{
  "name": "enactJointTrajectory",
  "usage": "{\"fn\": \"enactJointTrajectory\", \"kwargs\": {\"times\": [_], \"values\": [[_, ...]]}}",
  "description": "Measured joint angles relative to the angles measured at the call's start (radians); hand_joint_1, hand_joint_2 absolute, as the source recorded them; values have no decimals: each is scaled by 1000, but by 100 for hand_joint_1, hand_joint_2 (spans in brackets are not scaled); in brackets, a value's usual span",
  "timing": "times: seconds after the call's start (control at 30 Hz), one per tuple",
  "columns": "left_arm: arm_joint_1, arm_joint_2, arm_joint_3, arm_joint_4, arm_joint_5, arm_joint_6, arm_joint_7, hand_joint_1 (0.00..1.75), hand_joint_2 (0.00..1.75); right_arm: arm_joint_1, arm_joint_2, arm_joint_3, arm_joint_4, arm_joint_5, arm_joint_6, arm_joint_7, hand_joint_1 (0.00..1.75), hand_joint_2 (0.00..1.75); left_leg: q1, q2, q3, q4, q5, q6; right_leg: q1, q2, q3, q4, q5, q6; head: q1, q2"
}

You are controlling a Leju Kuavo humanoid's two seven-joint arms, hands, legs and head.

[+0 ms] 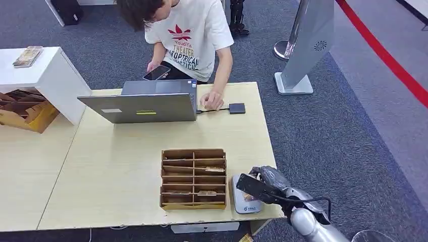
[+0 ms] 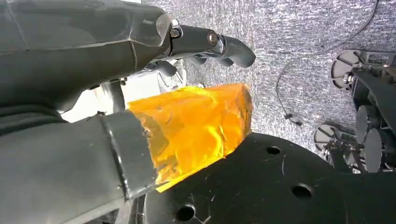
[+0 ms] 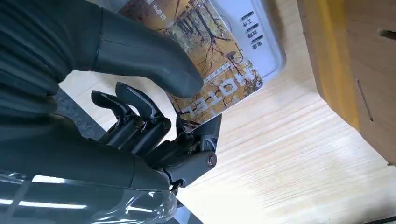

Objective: Pass the card to the sensor for recognition and then transmit it.

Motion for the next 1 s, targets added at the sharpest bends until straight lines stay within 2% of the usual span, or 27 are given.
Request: {"fn": "enactJointTrajectory", "kwargs": {"times": [1.0], "values": [[0,4,0,0,0,4,0,0,0,0,0,1,0,0,0,2,175,175,0,0,0,0,0,0,0,0,0,0,0,0,0,0]]}}
